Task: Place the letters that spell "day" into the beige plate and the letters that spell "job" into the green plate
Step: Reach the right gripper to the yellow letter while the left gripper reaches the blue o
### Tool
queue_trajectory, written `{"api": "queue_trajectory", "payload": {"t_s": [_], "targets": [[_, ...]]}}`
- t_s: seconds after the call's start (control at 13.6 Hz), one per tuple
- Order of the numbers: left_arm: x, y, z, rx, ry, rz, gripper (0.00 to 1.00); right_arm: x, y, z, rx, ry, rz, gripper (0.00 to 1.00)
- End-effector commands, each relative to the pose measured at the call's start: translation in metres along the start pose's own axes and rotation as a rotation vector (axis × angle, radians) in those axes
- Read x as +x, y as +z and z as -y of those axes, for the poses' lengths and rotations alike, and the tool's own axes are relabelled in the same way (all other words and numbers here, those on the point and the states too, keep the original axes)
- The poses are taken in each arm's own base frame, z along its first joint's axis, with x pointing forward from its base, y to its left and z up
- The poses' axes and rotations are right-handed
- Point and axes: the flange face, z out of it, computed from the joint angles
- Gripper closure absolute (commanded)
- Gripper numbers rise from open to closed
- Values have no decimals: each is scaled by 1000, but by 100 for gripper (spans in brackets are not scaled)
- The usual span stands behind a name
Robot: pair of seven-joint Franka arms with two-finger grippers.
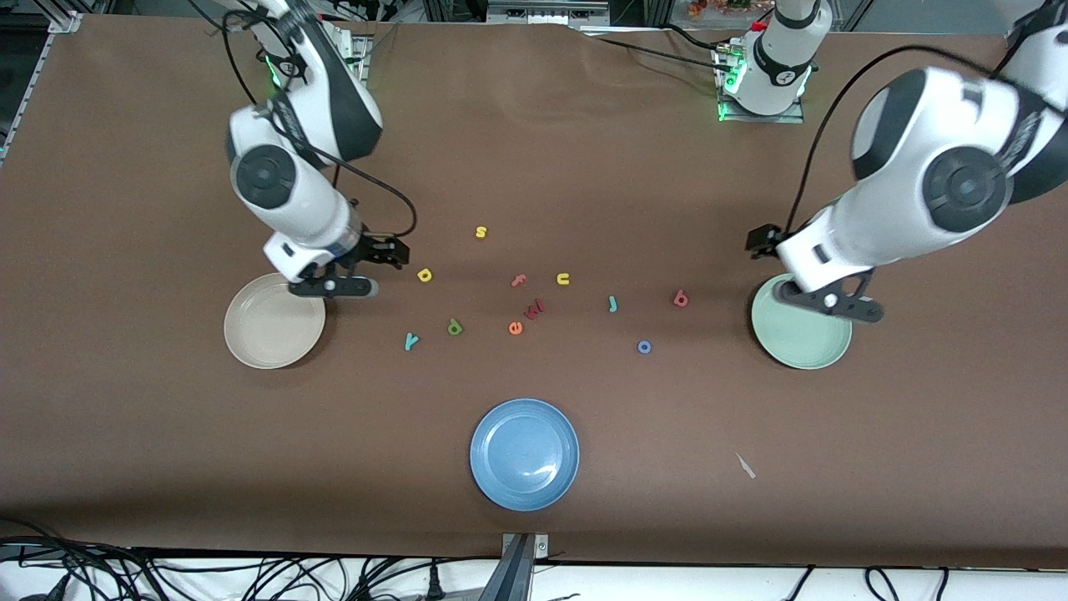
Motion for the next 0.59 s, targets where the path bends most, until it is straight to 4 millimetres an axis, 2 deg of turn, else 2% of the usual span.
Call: {"api": "queue_trajectory", "payload": {"t_s": [0.0, 0.15, 0.29, 0.37, 0.51], "targets": [[38, 15, -28, -14, 35, -38, 0, -11, 31, 4, 27, 8, -39, 0], [59, 43, -32, -26, 29, -64, 0, -23, 60, 4, 39, 0, -65, 0], [70, 65, -57, -24, 65, -82, 0, -24, 82, 4, 37, 0, -57, 0], [75, 72, -63, -26, 71, -90, 0, -24, 93, 7, 37, -3, -50, 0], [89, 93, -65, -37, 79, -121, 0, -28, 107, 14, 36, -14, -33, 0]]}}
